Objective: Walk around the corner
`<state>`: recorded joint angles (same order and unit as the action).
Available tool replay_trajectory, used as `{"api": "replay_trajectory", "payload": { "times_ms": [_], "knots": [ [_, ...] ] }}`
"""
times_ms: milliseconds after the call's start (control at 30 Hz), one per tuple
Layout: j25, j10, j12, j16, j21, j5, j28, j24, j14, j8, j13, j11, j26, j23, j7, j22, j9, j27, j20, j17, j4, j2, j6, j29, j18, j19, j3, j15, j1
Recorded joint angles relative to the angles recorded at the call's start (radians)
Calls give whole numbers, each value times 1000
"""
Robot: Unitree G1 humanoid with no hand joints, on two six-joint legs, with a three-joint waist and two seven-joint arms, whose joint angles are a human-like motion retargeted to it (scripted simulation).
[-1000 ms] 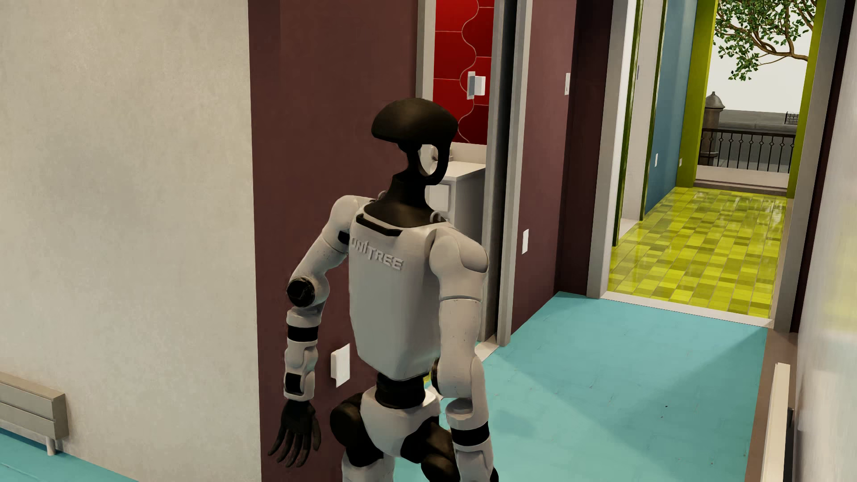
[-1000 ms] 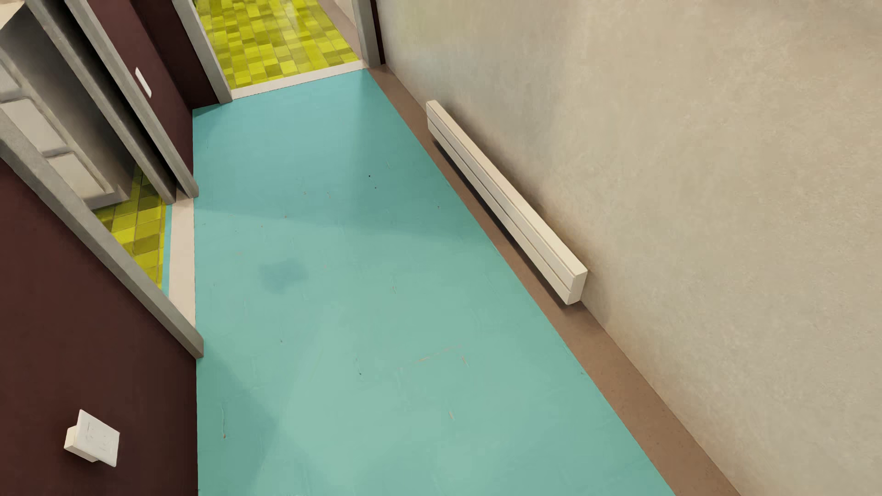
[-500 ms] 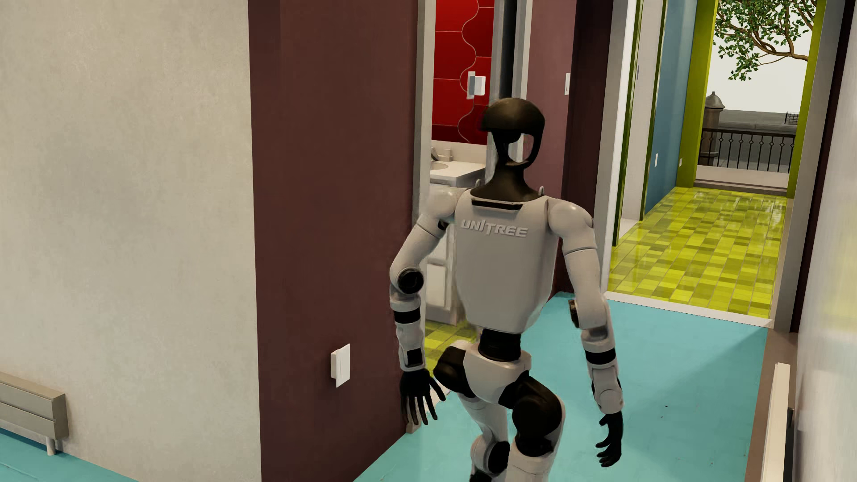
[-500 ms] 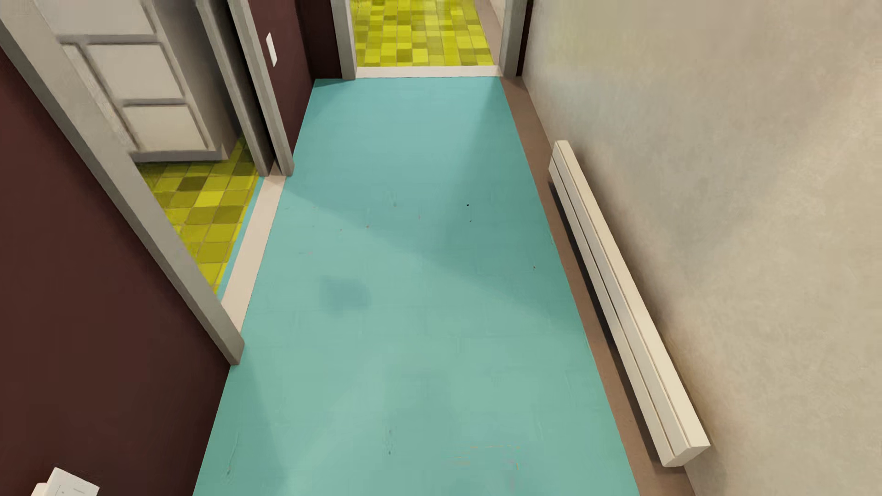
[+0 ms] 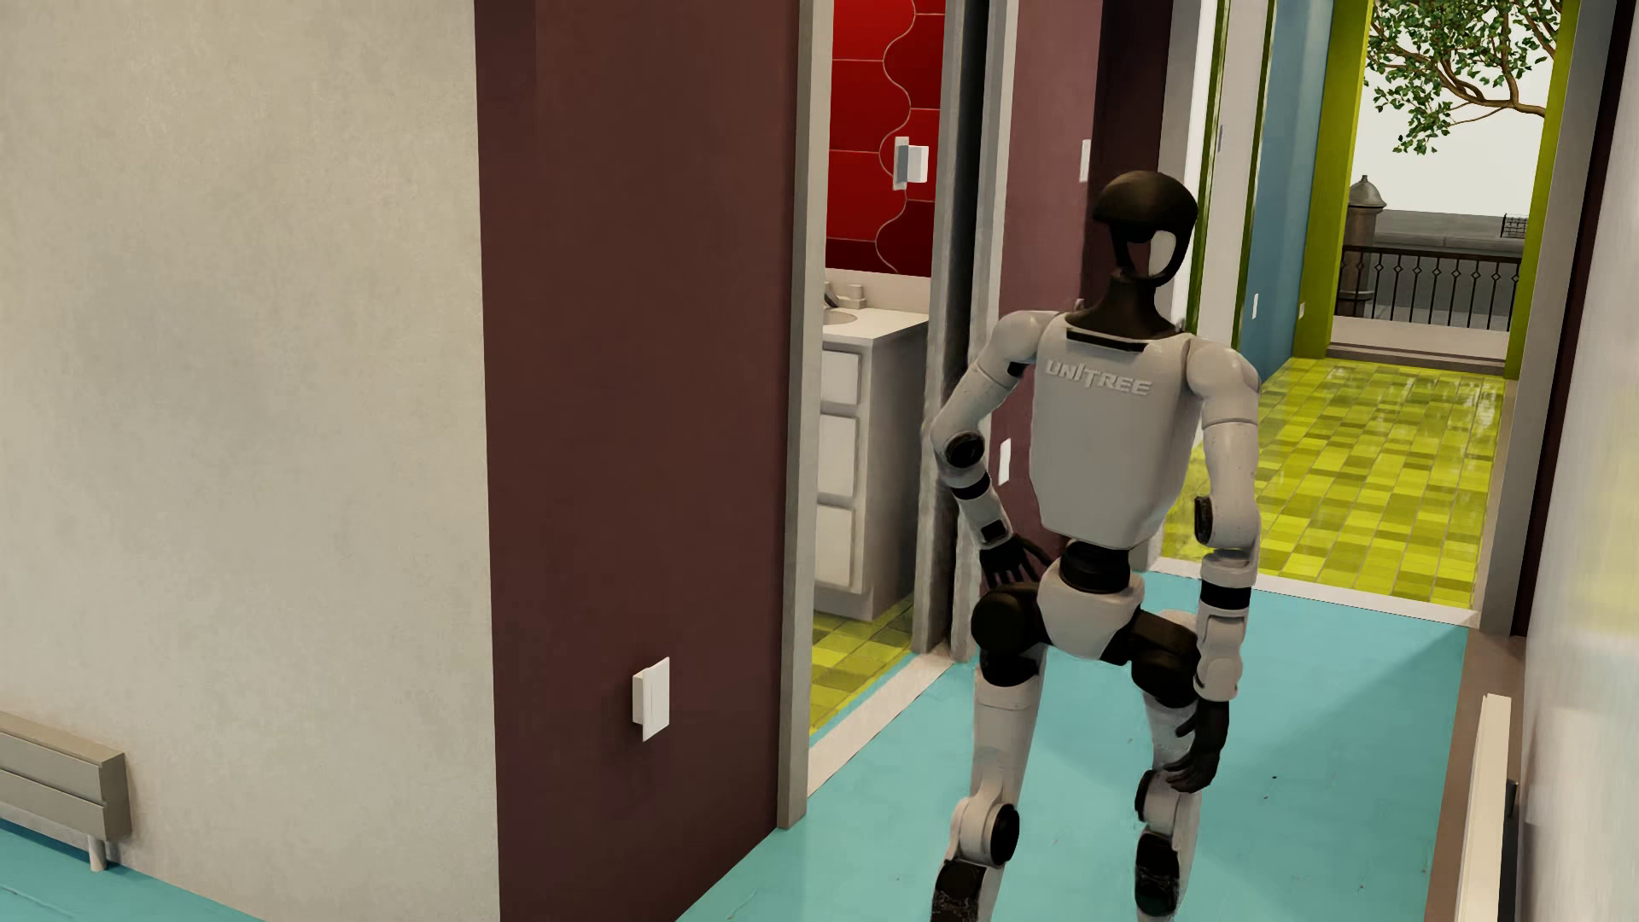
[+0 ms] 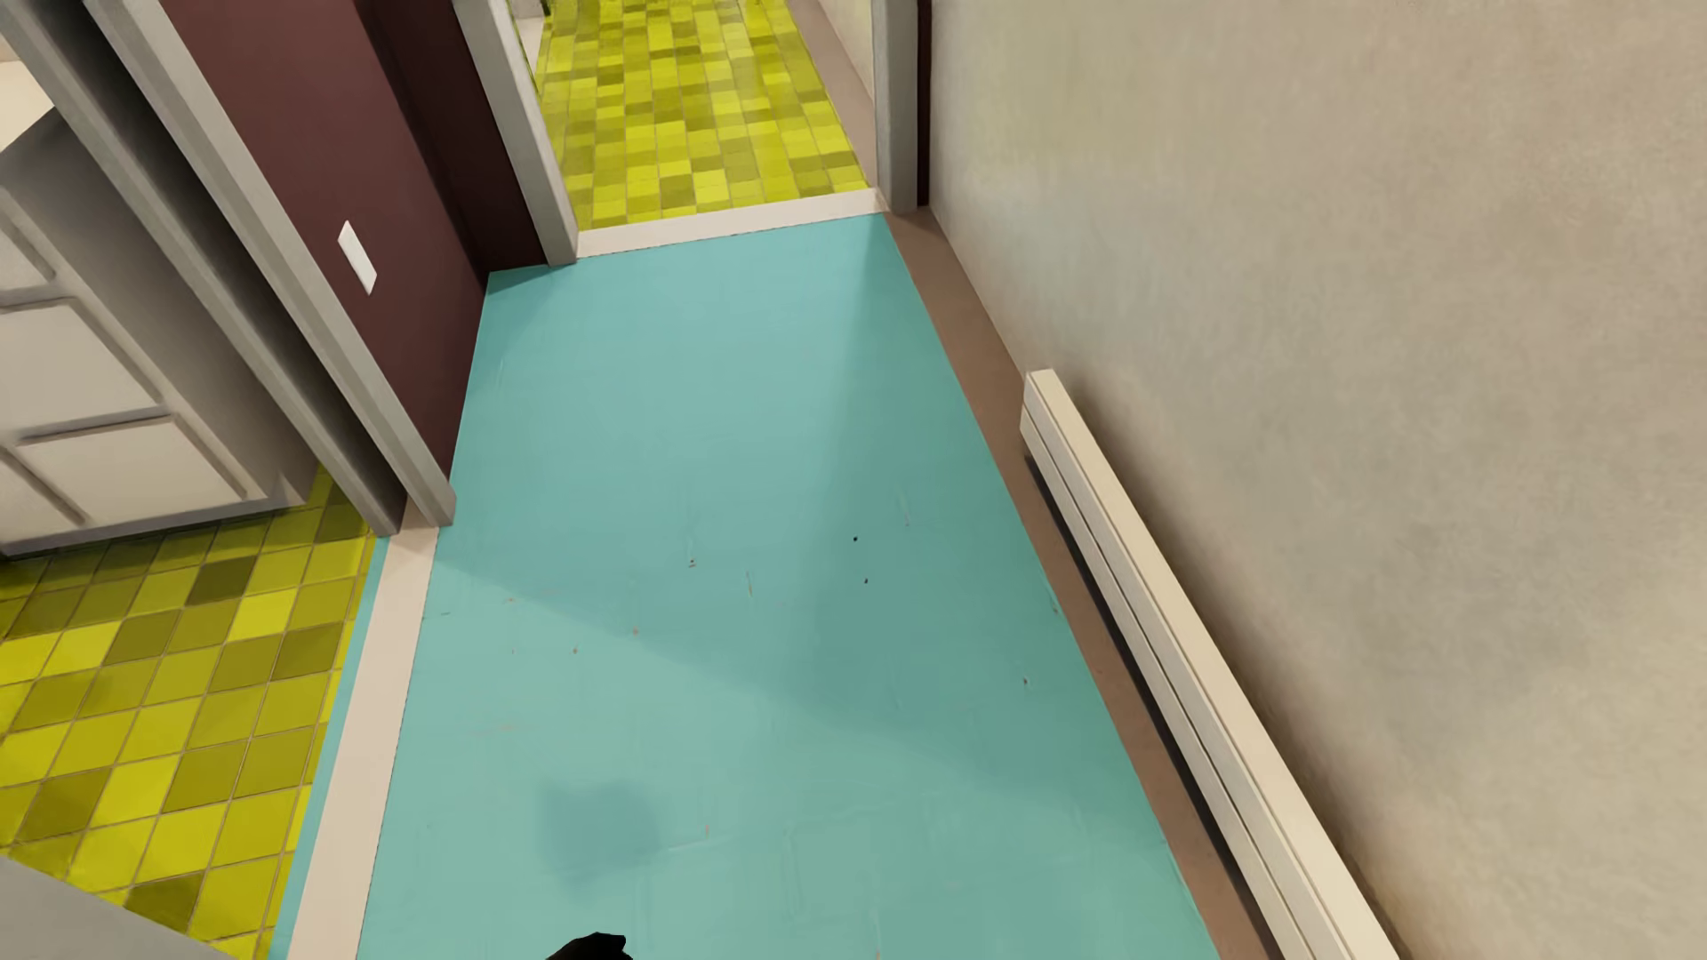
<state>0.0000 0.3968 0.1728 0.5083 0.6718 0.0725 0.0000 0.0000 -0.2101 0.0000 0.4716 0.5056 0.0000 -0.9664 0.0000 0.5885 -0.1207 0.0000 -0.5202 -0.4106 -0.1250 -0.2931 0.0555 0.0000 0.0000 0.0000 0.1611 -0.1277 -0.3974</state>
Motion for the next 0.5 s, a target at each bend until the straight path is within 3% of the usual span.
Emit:
{"api": "replay_trajectory", "payload": {
  "times_ms": [67,100,133,167,233,267,400,433,500],
  "knots": [
    [0,2,47,-27,-44,-22,0,0,141,0,-36,104,0,-12,0,33,17,0,-37,-19,48,-3,-35,0,0,0,16,-23,-42],
    [0,64,67,-50,-72,-34,0,0,283,0,-58,126,0,-29,0,100,27,0,-99,-30,71,31,-52,0,0,0,22,20,-11],
    [0,212,70,-70,-112,-45,0,0,432,0,-80,116,0,-38,0,176,37,0,-193,-37,87,78,-65,0,0,0,29,68,94],
    [0,414,65,-78,-155,-54,0,0,512,0,-103,100,0,-29,0,232,56,0,-291,-40,87,98,-74,0,0,0,14,105,254],
    [0,699,101,-71,-207,-72,0,0,521,0,-139,45,0,27,0,262,64,0,-385,-53,68,172,-67,0,0,0,-89,138,510],
    [0,716,141,-63,-230,-70,0,0,513,0,-154,2,0,57,0,261,63,0,-400,-60,52,237,-53,0,0,0,-135,132,596],
    [0,242,227,-68,-407,-75,0,0,598,0,-171,-31,0,190,0,313,19,0,-515,-71,-2,424,-43,0,0,0,-222,191,731],
    [0,118,232,-73,-413,-85,0,0,549,0,-165,-39,0,209,0,323,11,0,-544,-73,-6,476,-46,0,0,0,-219,216,729],
    [0,30,248,-72,-362,-99,0,0,226,0,-136,-46,0,206,0,313,19,0,-523,-66,5,560,-40,0,0,0,-222,260,735]
  ]
}}
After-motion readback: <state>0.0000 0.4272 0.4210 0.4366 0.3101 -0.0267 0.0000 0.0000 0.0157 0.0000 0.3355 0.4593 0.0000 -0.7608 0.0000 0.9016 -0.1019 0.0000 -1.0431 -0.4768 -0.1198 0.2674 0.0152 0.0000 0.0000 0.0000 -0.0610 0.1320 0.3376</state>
